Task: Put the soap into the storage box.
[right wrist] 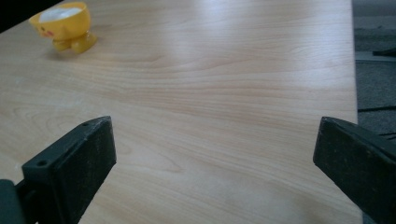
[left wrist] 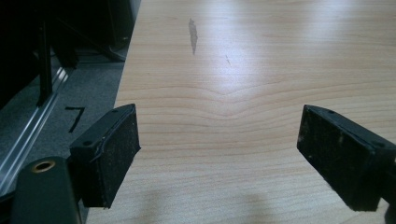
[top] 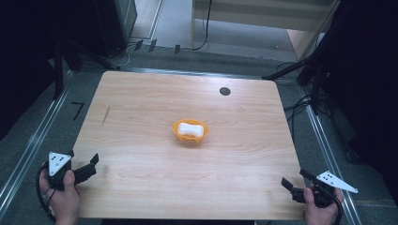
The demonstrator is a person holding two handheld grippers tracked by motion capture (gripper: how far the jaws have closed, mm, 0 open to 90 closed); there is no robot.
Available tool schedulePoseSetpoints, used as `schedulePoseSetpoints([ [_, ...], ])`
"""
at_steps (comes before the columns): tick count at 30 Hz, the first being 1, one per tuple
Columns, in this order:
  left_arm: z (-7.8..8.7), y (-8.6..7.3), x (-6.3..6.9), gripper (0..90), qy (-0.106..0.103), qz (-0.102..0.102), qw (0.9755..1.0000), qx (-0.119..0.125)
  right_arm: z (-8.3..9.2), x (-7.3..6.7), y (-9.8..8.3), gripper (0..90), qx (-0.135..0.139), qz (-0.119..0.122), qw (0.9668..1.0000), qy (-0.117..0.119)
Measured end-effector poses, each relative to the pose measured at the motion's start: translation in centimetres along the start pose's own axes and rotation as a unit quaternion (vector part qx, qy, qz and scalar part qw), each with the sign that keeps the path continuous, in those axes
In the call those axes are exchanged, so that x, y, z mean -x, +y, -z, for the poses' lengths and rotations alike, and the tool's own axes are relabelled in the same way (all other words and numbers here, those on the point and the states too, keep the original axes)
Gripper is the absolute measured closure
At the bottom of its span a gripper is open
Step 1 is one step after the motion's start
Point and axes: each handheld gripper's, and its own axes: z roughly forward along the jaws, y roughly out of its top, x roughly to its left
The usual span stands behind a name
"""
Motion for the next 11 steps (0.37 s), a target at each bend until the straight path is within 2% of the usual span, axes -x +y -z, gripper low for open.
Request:
schedulePoseSetpoints([
  [1, 0.0, 0.0, 0.0, 13.3, 0.0, 0.0, 1.0, 0.002, -0.1, 0.1, -0.2, 0.0, 0.001, 0.0, 0.9999, -0.012],
  [4, 0.0, 0.0, 0.0, 13.3, 0.001, -0.001, 1.0, 0.001, 0.0, 0.0, -0.2, 0.0, 0.003, 0.003, 0.9999, -0.014],
  [11, -0.1, 0.0, 0.1, 13.3, 0.002, -0.004, 1.0, -0.001, -0.7, -1.0, -0.2, 0.2, -0.023, 0.036, 0.9987, -0.028],
])
